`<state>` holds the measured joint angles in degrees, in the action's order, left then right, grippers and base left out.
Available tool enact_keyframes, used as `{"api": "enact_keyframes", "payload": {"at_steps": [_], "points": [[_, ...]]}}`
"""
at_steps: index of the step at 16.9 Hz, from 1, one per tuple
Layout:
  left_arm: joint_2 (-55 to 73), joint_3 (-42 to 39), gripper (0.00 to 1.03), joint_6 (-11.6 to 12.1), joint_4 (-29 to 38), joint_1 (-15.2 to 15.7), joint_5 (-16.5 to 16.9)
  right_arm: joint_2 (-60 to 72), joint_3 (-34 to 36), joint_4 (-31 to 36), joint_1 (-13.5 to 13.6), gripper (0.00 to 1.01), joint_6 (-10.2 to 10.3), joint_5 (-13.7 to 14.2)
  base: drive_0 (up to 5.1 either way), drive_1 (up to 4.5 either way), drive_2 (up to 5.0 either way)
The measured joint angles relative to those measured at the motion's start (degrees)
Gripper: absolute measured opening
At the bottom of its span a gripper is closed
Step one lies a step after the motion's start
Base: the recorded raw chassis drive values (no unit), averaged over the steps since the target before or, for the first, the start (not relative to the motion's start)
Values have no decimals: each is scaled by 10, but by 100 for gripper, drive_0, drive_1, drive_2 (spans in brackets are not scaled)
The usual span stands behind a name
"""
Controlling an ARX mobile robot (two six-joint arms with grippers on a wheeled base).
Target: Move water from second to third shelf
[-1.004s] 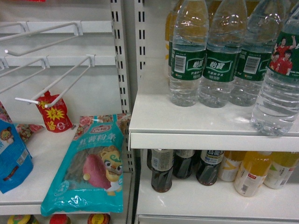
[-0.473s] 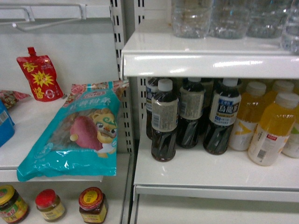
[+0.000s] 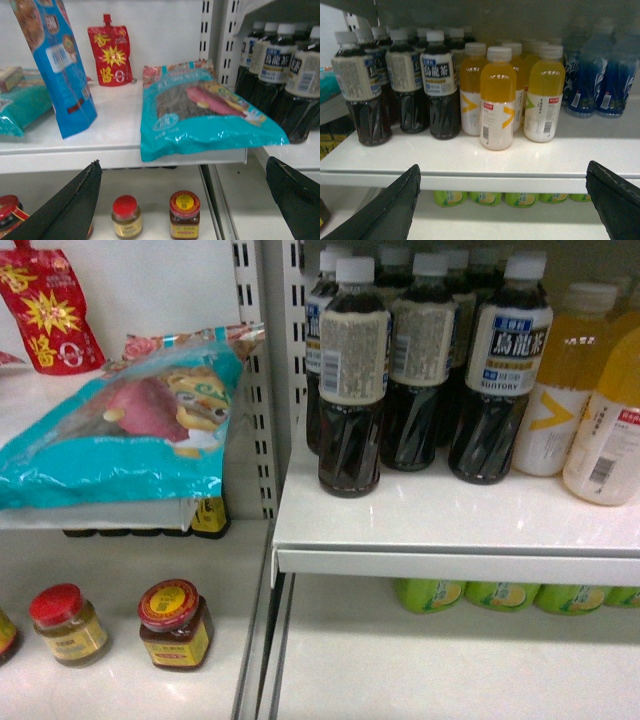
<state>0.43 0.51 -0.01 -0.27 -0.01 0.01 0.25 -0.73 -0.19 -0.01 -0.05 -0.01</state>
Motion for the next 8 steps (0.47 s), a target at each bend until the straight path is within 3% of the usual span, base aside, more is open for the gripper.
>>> {"api": "enact_keyframes", "payload": {"at_steps": [8], "points": [[0, 0, 98, 0, 0, 0, 0, 0, 0, -1, 0, 98, 0, 0, 0, 0, 0]]}}
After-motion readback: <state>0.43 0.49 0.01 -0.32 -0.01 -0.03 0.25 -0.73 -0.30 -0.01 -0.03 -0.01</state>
